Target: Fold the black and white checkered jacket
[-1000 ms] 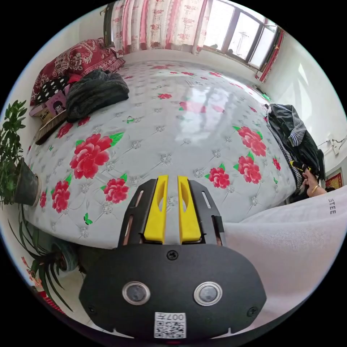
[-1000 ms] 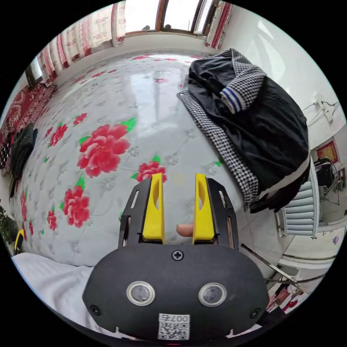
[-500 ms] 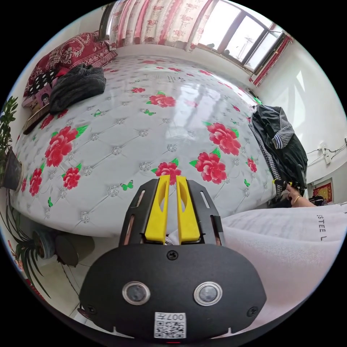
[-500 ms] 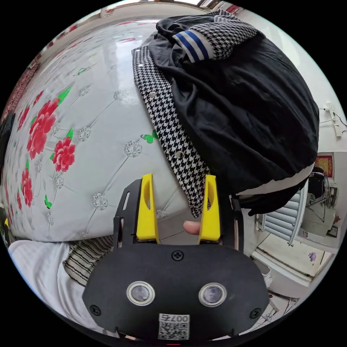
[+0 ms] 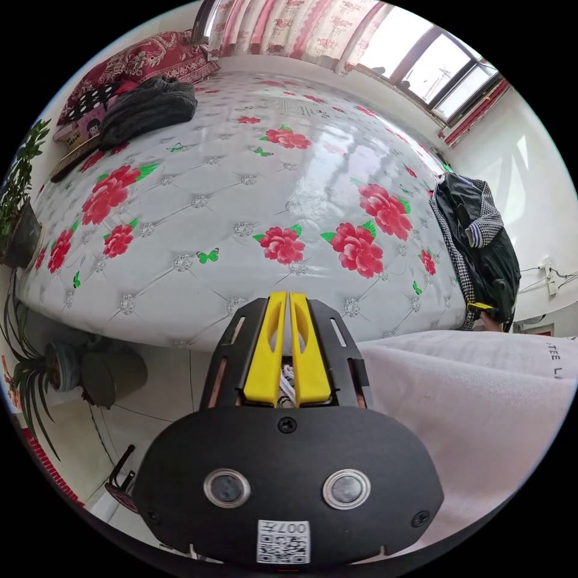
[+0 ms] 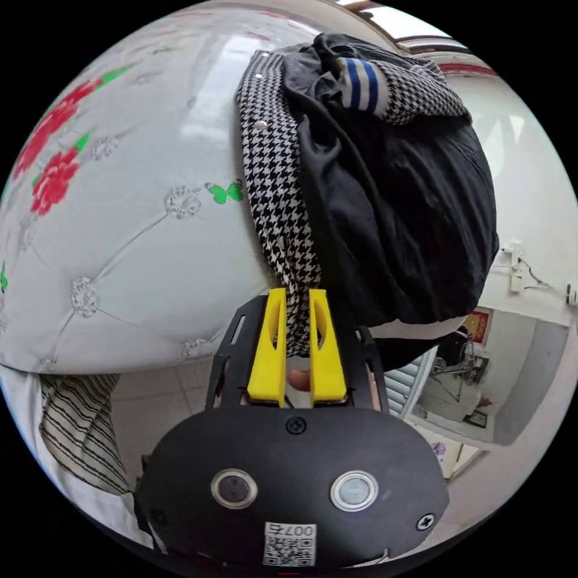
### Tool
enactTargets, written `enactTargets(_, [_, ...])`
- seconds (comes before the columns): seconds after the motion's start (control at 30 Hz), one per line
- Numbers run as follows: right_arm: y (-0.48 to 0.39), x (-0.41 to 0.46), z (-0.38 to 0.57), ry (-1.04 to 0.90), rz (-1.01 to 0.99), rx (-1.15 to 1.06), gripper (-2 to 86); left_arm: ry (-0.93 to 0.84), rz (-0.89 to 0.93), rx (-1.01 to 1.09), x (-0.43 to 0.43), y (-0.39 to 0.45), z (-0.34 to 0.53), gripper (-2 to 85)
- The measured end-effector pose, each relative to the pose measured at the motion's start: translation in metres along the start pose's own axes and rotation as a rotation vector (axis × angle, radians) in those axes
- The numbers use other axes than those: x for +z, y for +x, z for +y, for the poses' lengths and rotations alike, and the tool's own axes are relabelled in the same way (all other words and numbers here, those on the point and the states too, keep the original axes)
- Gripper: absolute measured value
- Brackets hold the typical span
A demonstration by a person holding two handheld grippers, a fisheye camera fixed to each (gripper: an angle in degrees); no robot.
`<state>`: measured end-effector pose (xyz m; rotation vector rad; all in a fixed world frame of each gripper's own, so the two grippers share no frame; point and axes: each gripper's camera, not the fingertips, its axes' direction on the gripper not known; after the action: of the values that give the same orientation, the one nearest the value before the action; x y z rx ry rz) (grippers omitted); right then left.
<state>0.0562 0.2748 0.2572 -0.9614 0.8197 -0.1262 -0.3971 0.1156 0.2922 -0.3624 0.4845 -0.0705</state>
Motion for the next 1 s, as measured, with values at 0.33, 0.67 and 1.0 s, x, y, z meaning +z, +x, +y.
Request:
enactTargets(0.33, [0.077,-0.042,0.031,0.341,-0.817,0.256,0.1,-0.005,0.022,-0.013,0.009,-0.025,0.001,-0.9])
enactTargets(0.67, [-0.001,-0.203,0.011,0.728,-1.115,-0.056,-0.1,0.097,0.191,0.104,-0.005,-0.041,-0.014,3.7])
enactTargets(1.0, [-0.221,-0.413,0.012,0.772,-1.534,-0.827,0.4,0.271,0.302,0.142,-0.057,-0.095,-0.001,12.0])
